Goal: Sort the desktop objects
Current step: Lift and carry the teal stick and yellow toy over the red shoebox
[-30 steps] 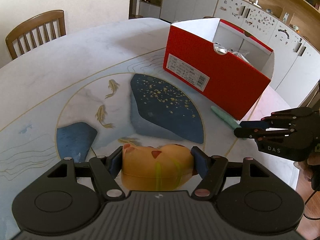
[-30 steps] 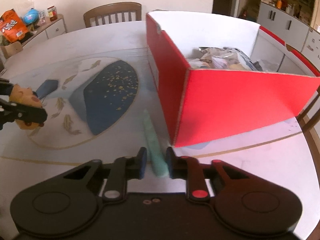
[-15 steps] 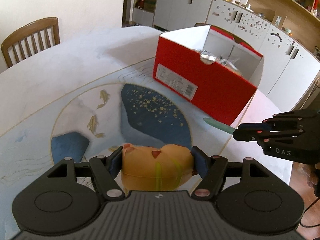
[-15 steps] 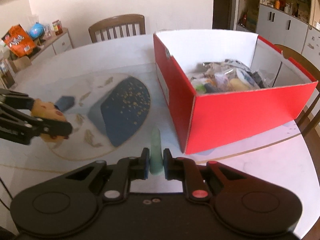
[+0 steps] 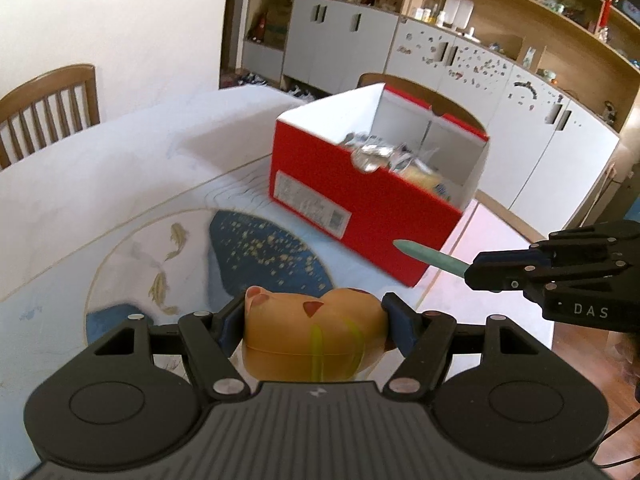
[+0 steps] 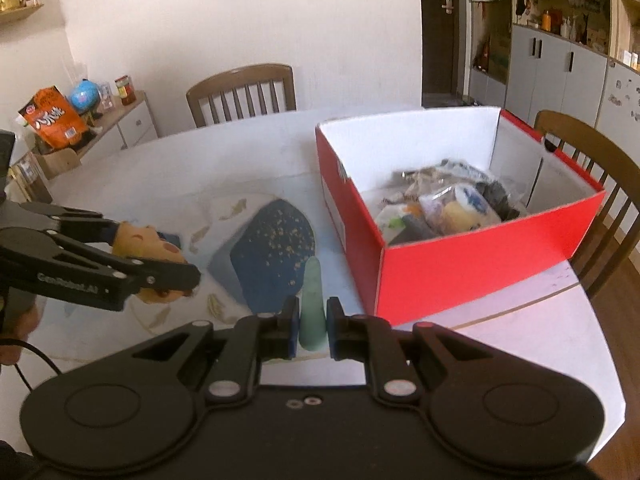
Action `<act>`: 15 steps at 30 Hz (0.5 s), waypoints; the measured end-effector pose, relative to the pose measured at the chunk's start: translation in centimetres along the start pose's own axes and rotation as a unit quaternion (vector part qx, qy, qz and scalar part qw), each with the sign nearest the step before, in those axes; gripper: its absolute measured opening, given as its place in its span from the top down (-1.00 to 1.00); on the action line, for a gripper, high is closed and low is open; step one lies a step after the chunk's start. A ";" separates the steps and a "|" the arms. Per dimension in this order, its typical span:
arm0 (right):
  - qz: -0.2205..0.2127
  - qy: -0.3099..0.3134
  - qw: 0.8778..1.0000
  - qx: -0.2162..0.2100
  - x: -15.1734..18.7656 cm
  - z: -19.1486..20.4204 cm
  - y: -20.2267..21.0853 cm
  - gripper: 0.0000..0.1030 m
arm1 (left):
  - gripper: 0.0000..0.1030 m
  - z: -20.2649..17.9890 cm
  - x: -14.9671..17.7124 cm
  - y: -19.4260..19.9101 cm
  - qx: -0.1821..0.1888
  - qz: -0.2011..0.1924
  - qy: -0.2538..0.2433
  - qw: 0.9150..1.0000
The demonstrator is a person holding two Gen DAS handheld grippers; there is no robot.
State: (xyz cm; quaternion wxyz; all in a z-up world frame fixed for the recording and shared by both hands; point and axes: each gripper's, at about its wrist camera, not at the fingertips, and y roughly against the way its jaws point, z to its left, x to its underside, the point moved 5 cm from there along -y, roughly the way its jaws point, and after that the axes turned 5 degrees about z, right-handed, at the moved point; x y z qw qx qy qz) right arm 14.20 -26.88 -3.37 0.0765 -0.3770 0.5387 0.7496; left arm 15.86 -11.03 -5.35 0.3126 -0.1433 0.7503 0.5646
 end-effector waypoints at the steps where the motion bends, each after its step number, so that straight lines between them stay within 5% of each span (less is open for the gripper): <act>1: -0.003 -0.001 1.000 0.001 -0.2 0.0 0.3 0.75 | -0.37 -0.3 -0.2 0.2 0.003 -0.003 -0.003 1.000; 15: -0.051 -0.017 0.998 0.023 -2.8 -2.7 4.4 0.75 | -0.37 -5.0 -4.8 1.9 0.038 -0.047 -0.034 0.998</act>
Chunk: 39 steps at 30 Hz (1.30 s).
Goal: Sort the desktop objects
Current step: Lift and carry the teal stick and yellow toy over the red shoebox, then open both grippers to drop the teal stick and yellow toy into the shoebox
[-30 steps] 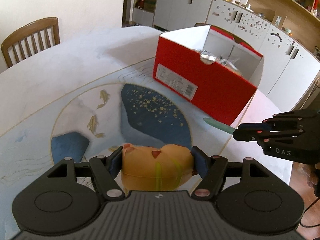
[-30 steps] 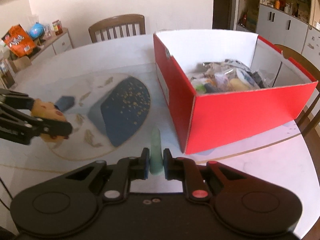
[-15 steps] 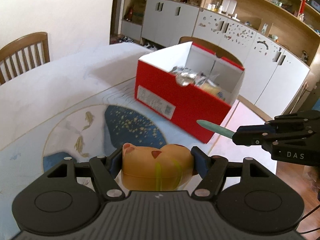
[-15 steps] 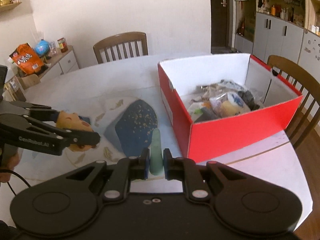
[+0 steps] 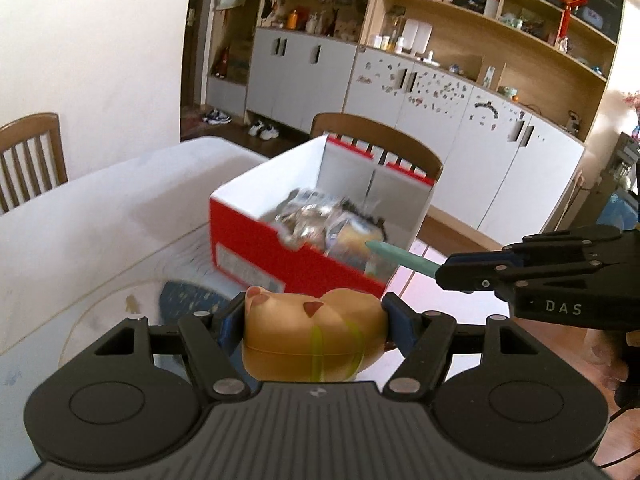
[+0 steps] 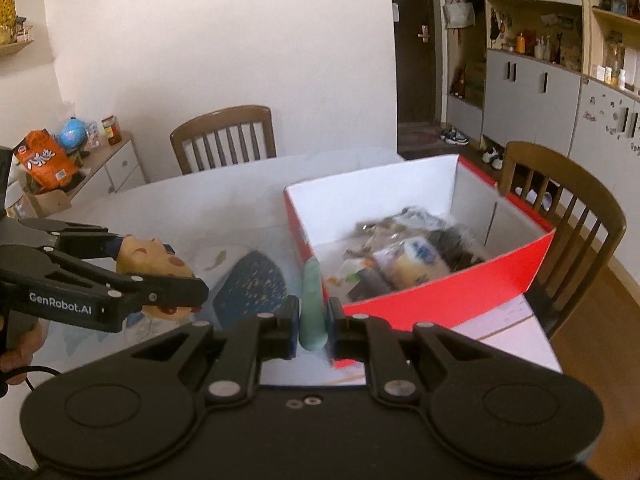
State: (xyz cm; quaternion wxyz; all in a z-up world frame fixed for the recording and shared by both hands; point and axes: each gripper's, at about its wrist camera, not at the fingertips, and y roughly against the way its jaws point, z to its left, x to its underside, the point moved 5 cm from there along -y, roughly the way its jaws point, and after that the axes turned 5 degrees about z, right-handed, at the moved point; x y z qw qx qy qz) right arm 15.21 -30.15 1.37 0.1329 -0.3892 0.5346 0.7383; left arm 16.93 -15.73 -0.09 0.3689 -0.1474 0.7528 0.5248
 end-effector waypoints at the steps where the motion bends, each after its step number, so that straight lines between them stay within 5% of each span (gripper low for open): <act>1: -0.002 0.001 1.000 0.001 -0.3 -0.4 0.1 0.75 | -0.37 -0.3 -0.4 -0.2 0.000 -0.002 -0.001 1.000; 21: -0.001 0.022 1.000 -0.011 -4.4 -10.1 -2.4 0.75 | -0.37 -3.1 -7.1 -7.9 -0.045 -0.008 0.016 0.999; 39: 0.014 0.043 0.998 -0.042 -7.2 -16.3 -6.5 0.77 | -0.37 -1.8 -9.9 -16.4 -0.128 0.050 0.029 0.990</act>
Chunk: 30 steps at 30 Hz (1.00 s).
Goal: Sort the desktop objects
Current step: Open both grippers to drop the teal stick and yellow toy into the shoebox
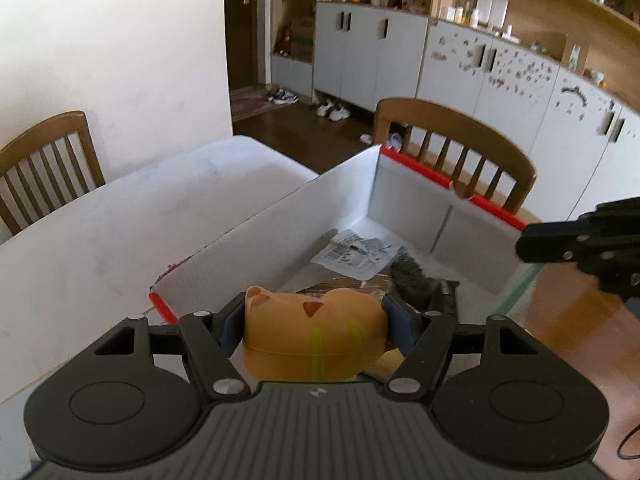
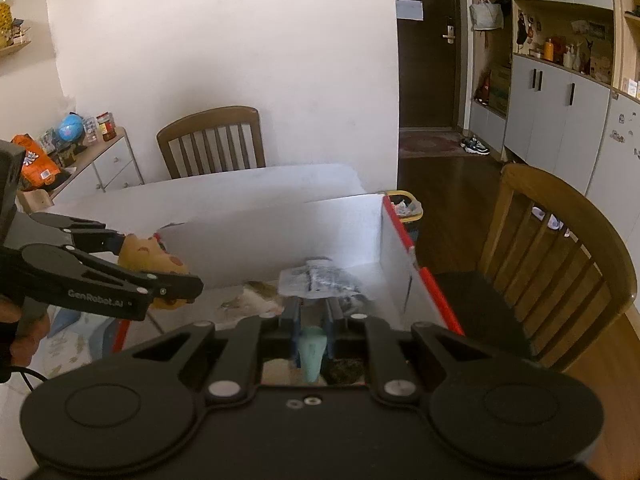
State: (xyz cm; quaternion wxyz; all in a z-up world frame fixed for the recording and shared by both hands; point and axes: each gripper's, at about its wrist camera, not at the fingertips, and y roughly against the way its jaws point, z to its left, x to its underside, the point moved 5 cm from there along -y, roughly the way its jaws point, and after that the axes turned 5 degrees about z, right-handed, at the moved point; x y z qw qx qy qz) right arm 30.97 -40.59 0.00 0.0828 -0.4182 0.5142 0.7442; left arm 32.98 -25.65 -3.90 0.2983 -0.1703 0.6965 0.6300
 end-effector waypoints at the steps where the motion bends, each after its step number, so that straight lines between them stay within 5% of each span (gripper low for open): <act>1: 0.001 -0.002 1.000 -0.001 -0.1 -0.3 -0.2 0.77 | -0.37 0.1 -0.2 -0.5 -0.007 0.005 0.000 1.000; 21: 0.043 -0.010 0.999 0.000 0.5 -3.4 -4.8 0.77 | -0.38 1.0 -0.6 -7.0 -0.053 0.106 -0.004 0.993; 30: 0.063 -0.008 0.998 -0.003 0.7 -3.3 -6.8 0.77 | -0.40 0.7 -0.4 -7.0 -0.055 0.108 -0.009 0.993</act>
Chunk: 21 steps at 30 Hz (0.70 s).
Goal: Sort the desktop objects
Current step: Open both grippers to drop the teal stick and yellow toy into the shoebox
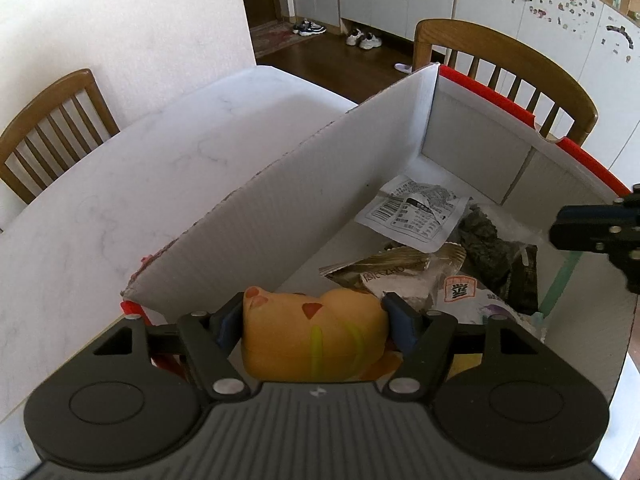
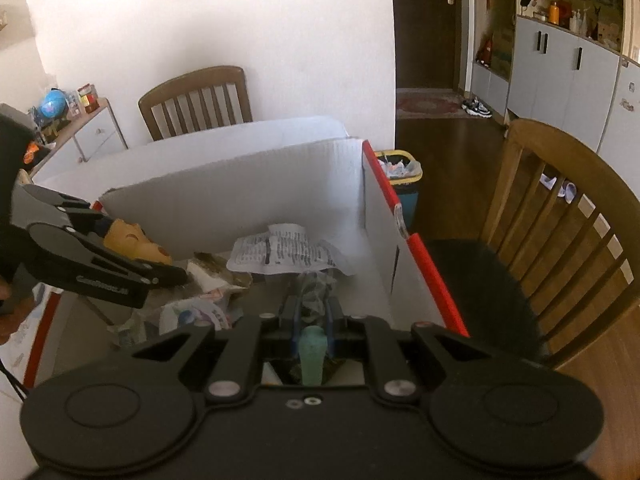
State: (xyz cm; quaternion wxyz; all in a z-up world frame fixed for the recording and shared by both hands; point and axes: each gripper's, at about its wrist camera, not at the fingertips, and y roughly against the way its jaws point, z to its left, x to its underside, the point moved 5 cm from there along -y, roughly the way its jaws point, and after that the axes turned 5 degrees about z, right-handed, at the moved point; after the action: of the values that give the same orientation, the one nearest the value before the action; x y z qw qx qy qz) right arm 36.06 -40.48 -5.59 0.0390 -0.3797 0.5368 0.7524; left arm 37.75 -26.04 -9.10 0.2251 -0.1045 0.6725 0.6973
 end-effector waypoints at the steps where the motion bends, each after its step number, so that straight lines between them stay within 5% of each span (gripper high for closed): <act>1: 0.001 0.000 1.000 0.000 0.0 -0.1 -0.2 0.76 | -0.41 0.0 0.0 0.1 0.002 0.000 0.000 1.000; 9: 0.011 0.001 1.000 0.001 -0.2 -0.2 -1.1 0.60 | -0.60 -0.3 0.1 1.1 0.001 -0.014 0.003 1.000; 16: 0.010 0.006 1.000 -0.003 -0.2 -0.3 -0.7 0.11 | -0.64 -0.4 0.2 1.7 0.003 -0.024 0.008 1.000; 21: 0.003 0.006 1.000 -0.004 -0.2 -0.4 0.2 0.00 | -0.71 -0.5 0.4 2.7 0.012 -0.034 0.014 0.999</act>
State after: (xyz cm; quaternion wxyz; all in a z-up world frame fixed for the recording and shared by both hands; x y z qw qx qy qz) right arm 36.28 -40.84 -5.34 0.0319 -0.3830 0.5352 0.7522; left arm 36.08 -26.45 -6.97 0.2401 -0.1342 0.6802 0.6794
